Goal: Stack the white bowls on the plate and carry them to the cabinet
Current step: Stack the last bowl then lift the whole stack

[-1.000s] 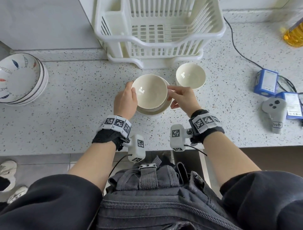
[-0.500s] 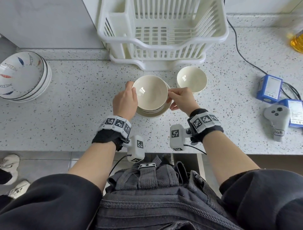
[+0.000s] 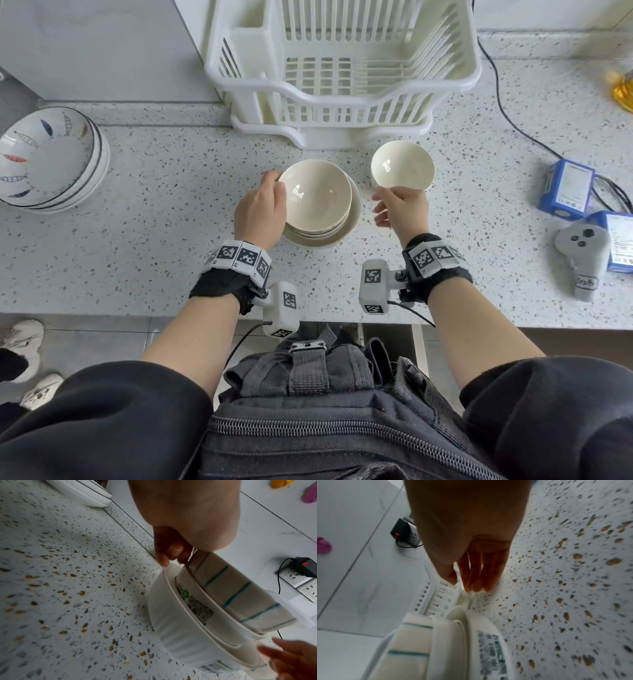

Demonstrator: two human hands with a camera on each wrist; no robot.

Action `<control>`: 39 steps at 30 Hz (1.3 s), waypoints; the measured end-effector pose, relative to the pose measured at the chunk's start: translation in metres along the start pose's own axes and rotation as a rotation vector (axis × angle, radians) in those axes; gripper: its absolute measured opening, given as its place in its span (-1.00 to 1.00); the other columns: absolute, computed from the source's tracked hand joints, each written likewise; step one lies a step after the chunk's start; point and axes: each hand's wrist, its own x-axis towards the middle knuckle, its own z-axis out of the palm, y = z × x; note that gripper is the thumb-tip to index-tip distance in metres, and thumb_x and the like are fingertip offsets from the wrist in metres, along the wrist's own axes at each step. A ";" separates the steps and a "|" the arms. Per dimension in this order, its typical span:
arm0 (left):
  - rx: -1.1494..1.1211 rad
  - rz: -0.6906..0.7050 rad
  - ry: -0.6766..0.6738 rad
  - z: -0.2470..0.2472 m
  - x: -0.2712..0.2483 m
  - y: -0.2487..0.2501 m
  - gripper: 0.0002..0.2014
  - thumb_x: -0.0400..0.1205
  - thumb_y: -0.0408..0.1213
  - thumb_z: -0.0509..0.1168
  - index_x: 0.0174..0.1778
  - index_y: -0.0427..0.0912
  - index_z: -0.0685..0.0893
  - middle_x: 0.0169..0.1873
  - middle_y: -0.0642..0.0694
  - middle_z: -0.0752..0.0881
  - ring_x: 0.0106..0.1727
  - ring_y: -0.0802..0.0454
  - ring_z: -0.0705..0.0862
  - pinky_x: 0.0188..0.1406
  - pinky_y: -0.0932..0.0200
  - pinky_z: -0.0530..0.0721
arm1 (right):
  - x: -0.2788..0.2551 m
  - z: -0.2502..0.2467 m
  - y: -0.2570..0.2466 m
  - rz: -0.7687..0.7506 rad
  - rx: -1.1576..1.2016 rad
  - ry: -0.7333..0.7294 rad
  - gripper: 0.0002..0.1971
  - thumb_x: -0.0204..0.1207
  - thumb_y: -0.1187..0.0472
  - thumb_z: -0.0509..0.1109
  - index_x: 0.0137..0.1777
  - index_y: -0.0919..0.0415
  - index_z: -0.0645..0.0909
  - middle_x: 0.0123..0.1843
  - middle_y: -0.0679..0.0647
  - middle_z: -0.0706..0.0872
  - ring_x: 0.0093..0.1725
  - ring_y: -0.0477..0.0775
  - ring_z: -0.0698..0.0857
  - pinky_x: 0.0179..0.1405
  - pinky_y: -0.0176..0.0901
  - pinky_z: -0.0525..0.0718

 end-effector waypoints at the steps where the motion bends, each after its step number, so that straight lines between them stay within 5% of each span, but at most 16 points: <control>1: -0.029 -0.023 0.001 0.000 0.000 -0.001 -0.66 0.78 -0.20 -0.06 0.33 -0.25 0.49 -0.28 -0.18 0.63 -0.25 -0.11 0.54 -0.25 0.12 0.40 | 0.003 -0.003 0.005 0.050 -0.003 0.062 -0.76 0.50 0.21 0.33 -0.33 0.31 0.68 -0.48 0.12 0.66 -0.59 0.00 0.61 -0.53 -0.20 0.70; 7: -0.153 -0.138 0.069 0.006 0.004 -0.013 -0.60 0.80 -0.14 -0.11 0.11 -0.30 0.58 -0.17 -0.31 0.71 -0.17 -0.16 0.59 -0.18 0.10 0.38 | 0.015 -0.016 0.015 0.311 0.036 0.048 -0.67 0.61 0.01 0.20 -0.07 0.31 0.58 -0.34 0.19 0.72 -0.45 0.11 0.71 -0.52 -0.17 0.76; 14: -0.114 -0.144 -0.011 0.010 0.006 -0.022 -0.73 0.75 -0.29 0.07 0.20 -0.31 0.61 -0.04 -0.34 0.77 -0.02 -0.25 0.70 -0.17 0.12 0.45 | 0.023 -0.013 0.005 0.342 0.211 0.107 -0.66 0.57 0.37 0.12 0.18 0.65 0.49 -0.37 0.29 0.70 -0.56 0.11 0.74 -0.47 -0.06 0.81; 22: -0.117 -0.141 -0.207 0.013 0.005 -0.028 -0.71 0.71 -0.22 0.10 0.18 -0.34 0.59 -0.20 -0.42 0.75 -0.20 -0.36 0.76 -0.11 -0.26 0.76 | 0.007 -0.010 0.005 0.336 0.263 0.156 -0.61 0.57 0.42 0.07 0.36 0.61 0.36 -0.41 0.29 0.67 -0.66 0.08 0.70 -0.57 -0.13 0.77; 29: -0.130 -0.172 -0.338 0.005 0.002 -0.025 -0.67 0.74 -0.15 0.03 0.18 -0.33 0.53 -0.17 -0.34 0.74 -0.28 -0.28 0.79 -0.07 -0.20 0.79 | -0.016 -0.007 -0.038 0.145 0.273 0.158 -0.69 0.50 0.48 0.05 0.18 0.58 0.48 -0.47 0.30 0.62 -0.68 0.06 0.67 -0.54 -0.10 0.78; 33: -0.117 -0.156 -0.389 0.002 0.003 -0.026 -0.70 0.73 -0.18 0.04 0.12 -0.33 0.55 -0.19 -0.26 0.73 -0.37 -0.23 0.76 -0.13 -0.13 0.80 | -0.038 0.001 -0.063 0.014 0.236 0.100 -0.81 0.46 0.51 0.08 -0.22 0.45 0.53 -0.48 0.31 0.60 -0.70 -0.01 0.63 -0.61 -0.13 0.74; 39: -0.129 -0.144 -0.453 -0.005 0.004 -0.031 -0.72 0.71 -0.15 0.09 0.17 -0.25 0.55 -0.02 -0.21 0.76 -0.34 -0.14 0.79 -0.06 -0.09 0.80 | -0.057 0.020 -0.076 -0.033 0.065 -0.044 -0.81 0.44 0.53 0.10 -0.19 0.46 0.56 -0.59 0.26 0.59 -0.75 0.02 0.58 -0.68 -0.09 0.72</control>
